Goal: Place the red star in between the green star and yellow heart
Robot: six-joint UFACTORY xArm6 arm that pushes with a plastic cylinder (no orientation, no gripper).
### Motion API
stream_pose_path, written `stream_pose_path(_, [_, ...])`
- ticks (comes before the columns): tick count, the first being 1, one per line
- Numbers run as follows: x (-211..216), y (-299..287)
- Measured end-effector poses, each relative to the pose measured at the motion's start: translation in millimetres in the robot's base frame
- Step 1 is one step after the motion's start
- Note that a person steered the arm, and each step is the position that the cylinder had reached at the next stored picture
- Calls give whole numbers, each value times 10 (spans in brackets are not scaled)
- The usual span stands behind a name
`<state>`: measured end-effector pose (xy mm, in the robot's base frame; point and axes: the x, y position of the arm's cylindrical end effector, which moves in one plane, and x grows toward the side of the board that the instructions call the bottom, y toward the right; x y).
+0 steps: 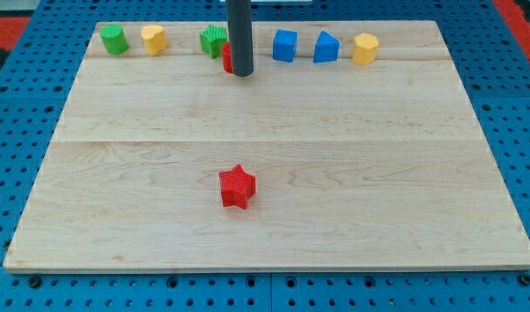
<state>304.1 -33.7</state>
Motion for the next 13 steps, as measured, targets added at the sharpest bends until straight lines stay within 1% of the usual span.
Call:
stream_pose_path(1, [72,-130])
stream_pose_path(2, [-16,-177])
stream_pose_path(3, [-243,-177])
stream_pose_path(4, [-304,-175])
stream_pose_path(5, [-43,-92])
stream_pose_path(6, [541,488])
stream_pose_path(7, [1298,1047])
stream_pose_path(8, [2364,792])
stream_pose_path(9, [2663,214])
stream_pose_path(10, [2613,-417])
stream_pose_path(11, [2492,-391])
stream_pose_path(12, [2490,29])
stream_pose_path(13, [2093,66])
